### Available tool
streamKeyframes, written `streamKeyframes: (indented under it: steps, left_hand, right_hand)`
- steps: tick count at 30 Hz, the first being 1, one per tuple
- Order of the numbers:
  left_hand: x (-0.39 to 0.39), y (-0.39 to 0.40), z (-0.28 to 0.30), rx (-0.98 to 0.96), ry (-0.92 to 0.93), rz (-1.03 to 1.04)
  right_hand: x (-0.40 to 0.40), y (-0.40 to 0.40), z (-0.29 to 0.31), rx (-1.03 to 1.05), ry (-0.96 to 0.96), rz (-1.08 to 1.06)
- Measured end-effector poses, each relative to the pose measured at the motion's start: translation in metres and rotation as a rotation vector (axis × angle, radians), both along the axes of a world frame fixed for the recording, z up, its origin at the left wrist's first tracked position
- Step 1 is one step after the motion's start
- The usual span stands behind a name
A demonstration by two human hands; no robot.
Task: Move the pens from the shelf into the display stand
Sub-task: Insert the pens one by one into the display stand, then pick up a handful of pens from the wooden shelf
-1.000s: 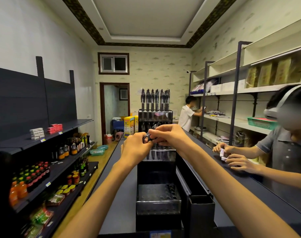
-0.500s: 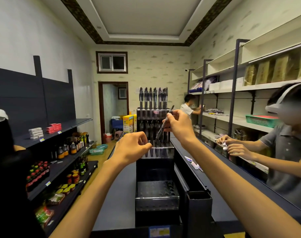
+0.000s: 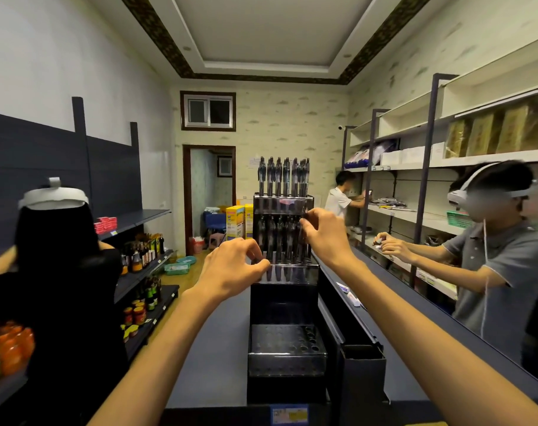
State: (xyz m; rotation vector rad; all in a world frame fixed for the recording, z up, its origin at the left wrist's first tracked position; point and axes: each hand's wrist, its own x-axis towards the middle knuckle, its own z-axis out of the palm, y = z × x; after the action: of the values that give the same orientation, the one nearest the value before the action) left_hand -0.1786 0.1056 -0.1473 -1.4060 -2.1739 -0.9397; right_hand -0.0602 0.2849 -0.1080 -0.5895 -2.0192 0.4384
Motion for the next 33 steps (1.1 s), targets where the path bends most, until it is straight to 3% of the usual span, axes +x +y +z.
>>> streamKeyframes:
  steps: [7,20,33]
  left_hand:
    - [-0.001,-0.002,-0.001,-0.009,-0.012,-0.008]
    - [0.014,0.006,0.003,0.078,-0.057,-0.203]
    - [0.118,0.066,-0.005,-0.008,-0.019,-0.575]
  right_hand:
    - [-0.003,0.005,-0.013,-0.009,-0.249,-0.058]
    - [0.034,-0.018,-0.017,0.035,-0.336,-0.163]
    - [0.186,-0.038,-0.03,0.004,-0.353,-0.43]
